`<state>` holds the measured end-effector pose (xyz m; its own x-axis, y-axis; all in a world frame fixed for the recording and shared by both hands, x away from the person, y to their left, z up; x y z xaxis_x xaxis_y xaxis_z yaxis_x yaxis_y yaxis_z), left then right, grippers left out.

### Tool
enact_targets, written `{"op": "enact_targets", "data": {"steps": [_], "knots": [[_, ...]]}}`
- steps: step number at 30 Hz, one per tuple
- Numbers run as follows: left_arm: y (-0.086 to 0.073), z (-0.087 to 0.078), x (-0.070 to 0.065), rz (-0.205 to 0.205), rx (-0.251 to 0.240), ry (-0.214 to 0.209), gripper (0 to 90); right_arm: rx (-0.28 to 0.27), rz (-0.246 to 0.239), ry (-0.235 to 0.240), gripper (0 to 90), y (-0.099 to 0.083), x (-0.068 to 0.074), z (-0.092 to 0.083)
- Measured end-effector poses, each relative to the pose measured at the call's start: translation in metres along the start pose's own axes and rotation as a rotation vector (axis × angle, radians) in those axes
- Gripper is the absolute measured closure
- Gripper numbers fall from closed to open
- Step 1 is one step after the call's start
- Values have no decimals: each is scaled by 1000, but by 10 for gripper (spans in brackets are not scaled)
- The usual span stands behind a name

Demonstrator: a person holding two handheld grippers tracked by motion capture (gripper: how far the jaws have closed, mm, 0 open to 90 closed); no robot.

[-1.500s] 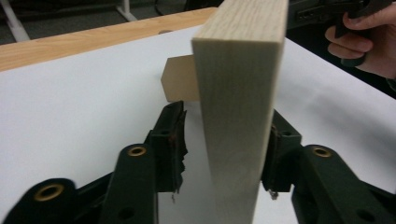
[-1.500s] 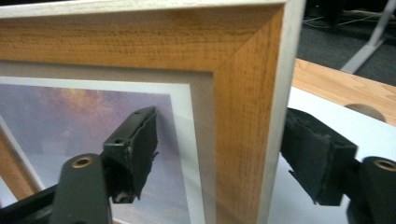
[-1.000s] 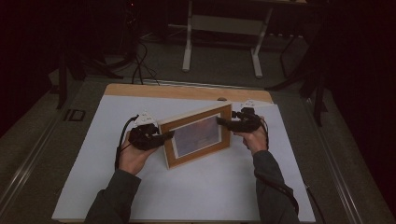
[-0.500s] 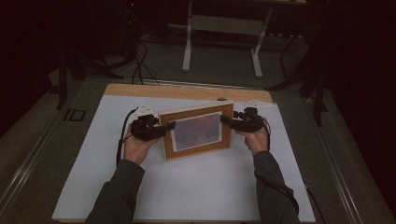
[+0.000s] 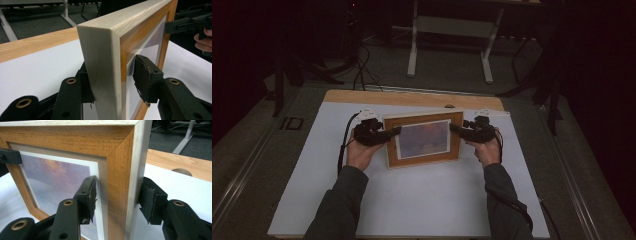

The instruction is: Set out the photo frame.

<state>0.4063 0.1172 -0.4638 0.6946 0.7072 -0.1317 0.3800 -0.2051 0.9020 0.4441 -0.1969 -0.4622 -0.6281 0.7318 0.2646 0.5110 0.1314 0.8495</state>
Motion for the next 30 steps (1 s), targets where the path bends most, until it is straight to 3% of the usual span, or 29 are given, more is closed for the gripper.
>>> {"op": "enact_targets", "data": {"steps": [18, 30], "knots": [[2, 4, 8, -8, -7, -7, 520, -9, 4, -13, 542, -5, 4, -4], [4, 6, 12, -21, -14, 24, 453, -25, 3, -14, 590, -11, 9, -8]]}}
Point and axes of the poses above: each handheld gripper's, and its own axes: z roughly forward along the jaws, y roughly out of its top, x roughly to its left, the point moved 4 cm from there along z, roughly forward along the jaws, and after that the axes turned 4 degrees about z, right-handed, at the moved point
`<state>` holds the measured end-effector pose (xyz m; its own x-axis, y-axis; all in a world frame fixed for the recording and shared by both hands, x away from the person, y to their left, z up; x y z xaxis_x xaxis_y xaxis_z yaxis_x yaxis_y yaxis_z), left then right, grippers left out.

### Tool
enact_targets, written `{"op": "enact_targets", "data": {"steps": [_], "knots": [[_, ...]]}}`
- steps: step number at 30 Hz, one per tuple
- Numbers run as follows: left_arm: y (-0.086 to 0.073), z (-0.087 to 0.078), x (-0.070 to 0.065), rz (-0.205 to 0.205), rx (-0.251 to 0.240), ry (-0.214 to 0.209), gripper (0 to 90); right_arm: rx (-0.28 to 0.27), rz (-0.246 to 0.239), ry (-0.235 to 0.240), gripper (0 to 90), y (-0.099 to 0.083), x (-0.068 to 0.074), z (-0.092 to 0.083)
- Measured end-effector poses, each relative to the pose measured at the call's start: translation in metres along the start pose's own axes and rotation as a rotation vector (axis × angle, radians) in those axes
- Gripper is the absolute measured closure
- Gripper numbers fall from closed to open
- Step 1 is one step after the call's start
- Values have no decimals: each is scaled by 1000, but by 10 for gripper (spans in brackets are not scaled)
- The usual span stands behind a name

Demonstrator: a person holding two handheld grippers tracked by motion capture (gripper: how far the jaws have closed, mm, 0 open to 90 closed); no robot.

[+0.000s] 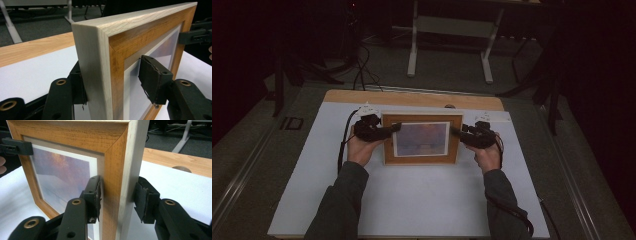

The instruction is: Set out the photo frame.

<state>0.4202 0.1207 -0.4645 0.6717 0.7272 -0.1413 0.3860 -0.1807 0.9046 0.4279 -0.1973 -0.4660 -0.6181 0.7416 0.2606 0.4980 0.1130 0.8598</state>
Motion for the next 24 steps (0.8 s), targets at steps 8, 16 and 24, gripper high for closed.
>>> {"op": "enact_targets", "data": {"steps": [8, 16, 24], "knots": [[0, 0, 1, -14, 5, 5, 442, 1, 0, -10, 595, -1, 2, -1], [0, -1, 1, -25, 8, 5, 435, 0, 6, -6, 603, -3, 5, -3], [0, -2, 0, -40, 10, 17, 430, 2, -1, 2, 608, -4, 5, -3]]}}
Point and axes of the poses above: each handheld gripper's, and its own axes: z roughly forward along the jaws, y roughly out of its top, x roughly to its left, the point moved 4 cm from there along z, roughly forward along the jaws, and after that the axes turned 4 degrees about z, right-handed, at the moved point
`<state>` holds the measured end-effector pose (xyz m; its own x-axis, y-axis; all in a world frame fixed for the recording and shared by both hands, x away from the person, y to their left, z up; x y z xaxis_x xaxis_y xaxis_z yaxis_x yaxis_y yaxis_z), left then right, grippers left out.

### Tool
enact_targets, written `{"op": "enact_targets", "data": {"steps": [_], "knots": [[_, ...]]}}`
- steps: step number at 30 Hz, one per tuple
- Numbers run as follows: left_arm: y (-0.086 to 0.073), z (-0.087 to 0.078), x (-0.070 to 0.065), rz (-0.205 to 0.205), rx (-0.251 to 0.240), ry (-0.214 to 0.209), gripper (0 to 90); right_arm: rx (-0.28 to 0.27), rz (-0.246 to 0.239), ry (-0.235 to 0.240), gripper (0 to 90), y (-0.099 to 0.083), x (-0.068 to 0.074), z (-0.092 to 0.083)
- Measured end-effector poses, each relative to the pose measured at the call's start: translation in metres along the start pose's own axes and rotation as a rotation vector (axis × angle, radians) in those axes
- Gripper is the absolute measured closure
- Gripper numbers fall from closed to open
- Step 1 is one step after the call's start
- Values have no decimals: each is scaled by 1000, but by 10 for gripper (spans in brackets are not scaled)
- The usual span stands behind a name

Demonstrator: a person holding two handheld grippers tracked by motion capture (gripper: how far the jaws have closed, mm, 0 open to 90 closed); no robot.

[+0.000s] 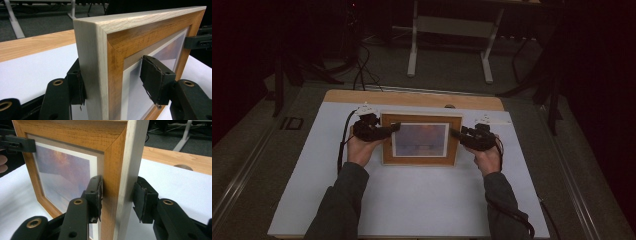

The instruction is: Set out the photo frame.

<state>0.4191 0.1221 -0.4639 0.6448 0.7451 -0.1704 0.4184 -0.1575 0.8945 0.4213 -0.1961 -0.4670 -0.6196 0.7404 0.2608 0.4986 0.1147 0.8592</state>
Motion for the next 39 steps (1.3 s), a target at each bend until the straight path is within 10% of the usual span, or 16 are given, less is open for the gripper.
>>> {"op": "enact_targets", "data": {"steps": [39], "knots": [[-5, -21, 8, -56, -30, -23, 440, 16, -17, 17, 558, -7, -1, -11]]}}
Point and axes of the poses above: each handheld gripper's, and its own axes: z roughly forward along the jaws, y roughly out of its top, x roughly to its left, the point moved 4 cm from there along z, roughly forward along the jaws, and after that the axes turned 4 degrees about z, right-handed, at the moved point
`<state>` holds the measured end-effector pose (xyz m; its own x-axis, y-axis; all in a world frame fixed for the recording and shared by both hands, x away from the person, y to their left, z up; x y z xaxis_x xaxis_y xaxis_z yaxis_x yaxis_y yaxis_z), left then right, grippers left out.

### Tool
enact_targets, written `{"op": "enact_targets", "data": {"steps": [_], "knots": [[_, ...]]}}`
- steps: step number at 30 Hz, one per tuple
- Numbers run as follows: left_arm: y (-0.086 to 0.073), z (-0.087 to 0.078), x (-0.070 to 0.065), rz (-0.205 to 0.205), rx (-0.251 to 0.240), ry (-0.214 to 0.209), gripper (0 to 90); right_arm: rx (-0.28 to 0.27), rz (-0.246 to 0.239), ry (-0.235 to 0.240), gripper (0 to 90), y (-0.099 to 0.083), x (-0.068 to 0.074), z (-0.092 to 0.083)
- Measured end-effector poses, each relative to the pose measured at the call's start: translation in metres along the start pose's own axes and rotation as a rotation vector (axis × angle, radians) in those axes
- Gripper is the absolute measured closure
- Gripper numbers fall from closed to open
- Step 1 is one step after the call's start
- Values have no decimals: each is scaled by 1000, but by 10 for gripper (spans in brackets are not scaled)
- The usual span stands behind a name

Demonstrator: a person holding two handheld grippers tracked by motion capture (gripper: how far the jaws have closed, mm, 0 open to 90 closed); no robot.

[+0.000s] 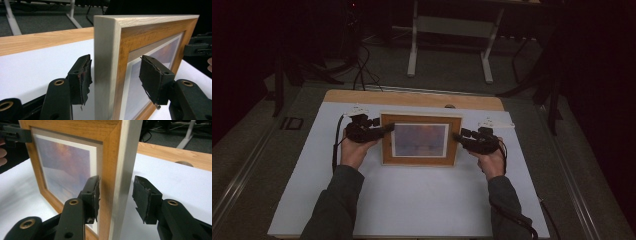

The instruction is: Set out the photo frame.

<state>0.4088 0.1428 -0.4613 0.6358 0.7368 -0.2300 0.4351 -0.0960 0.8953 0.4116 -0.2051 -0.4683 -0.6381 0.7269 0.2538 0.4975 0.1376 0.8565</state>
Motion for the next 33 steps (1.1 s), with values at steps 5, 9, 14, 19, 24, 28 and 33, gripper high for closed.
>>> {"op": "enact_targets", "data": {"steps": [5, 9, 14, 19, 24, 28, 33], "knots": [[-1, -12, 3, -3, -8, -20, 451, 8, -33, -8, 571, -1, 2, -6], [-3, -25, 7, -8, -21, -26, 462, 28, -65, -7, 606, -7, 2, -12], [-7, -41, 13, -19, -38, -17, 486, 41, -67, 17, 681, -11, 1, -14], [-10, -53, 18, -23, -41, 5, 542, 53, -86, 5, 753, -13, 0, -17], [-16, -63, 25, -29, -41, 81, 607, 63, -79, -18, 801, -15, -3, -19], [-22, -69, 31, -59, -48, 110, 609, 76, -75, -29, 829, -19, -7, -19], [-30, -71, 33, -68, -28, 138, 599, 85, -69, -36, 861, -23, -9, -18]]}}
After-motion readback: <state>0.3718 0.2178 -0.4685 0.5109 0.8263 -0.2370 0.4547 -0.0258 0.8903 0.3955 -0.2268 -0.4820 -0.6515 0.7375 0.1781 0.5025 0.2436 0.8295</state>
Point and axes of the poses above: each handheld gripper's, and its own axes: z roughly forward along the jaws, y roughly out of its top, x roughly to its left, the point moved 4 cm from there along z, roughly forward along the jaws, and after that the axes turned 4 degrees about z, right-handed, at the moved point
